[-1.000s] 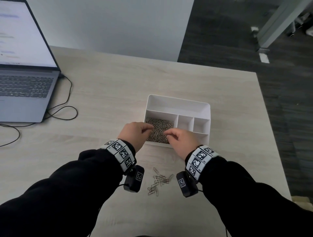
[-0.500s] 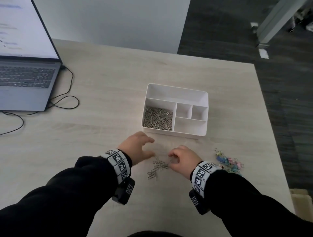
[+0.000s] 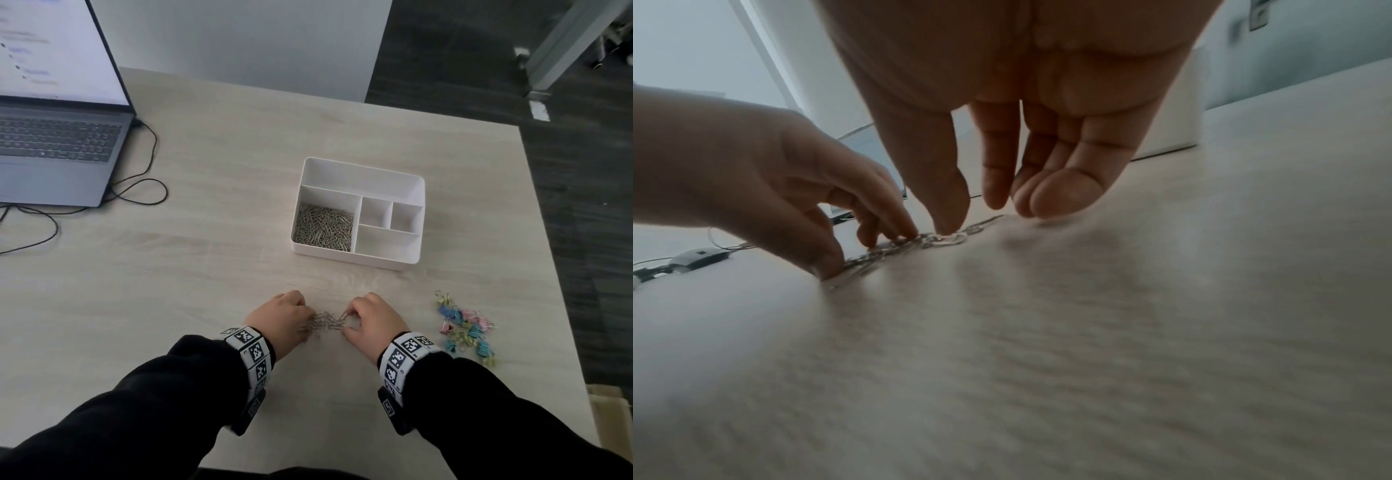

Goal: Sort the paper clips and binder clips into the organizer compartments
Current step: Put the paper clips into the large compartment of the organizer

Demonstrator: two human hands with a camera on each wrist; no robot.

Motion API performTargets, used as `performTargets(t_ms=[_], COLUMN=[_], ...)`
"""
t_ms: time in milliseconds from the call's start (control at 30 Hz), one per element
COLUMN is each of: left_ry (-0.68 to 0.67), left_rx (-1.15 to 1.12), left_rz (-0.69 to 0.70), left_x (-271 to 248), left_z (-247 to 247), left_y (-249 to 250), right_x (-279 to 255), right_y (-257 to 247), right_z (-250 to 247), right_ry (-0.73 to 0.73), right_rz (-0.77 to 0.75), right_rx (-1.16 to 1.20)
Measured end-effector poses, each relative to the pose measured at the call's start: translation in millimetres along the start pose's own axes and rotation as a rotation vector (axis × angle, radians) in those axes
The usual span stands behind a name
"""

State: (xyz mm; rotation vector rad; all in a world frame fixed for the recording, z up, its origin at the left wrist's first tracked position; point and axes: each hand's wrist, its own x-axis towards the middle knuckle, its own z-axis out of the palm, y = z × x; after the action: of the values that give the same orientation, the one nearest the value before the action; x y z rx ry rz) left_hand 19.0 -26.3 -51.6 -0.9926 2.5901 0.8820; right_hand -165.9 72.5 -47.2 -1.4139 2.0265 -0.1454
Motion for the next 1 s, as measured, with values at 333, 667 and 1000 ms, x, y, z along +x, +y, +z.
performTargets(t_ms=[333,667,1000], left_ry=[0.022,0.034,0.022], left_rx=[0.018,0.056,0.03], left_rz=[-0.041,-0.09,-0.12], left_x=[4.0,7.6,25.1], left_z=[2.1,12.5,-4.3], left_y=[4.2,16.0,13.8], right_x=[7.1,15.7,27.1], right_y=[-20.3,-26.4,-26.8], right_z=[13.9,14.6,6.0], right_ry=[-0.036,-0.019,-0.055], right_rz=[-0.023,-0.058,-0.038], right_rx=[-0.004,-0.094,-0.106])
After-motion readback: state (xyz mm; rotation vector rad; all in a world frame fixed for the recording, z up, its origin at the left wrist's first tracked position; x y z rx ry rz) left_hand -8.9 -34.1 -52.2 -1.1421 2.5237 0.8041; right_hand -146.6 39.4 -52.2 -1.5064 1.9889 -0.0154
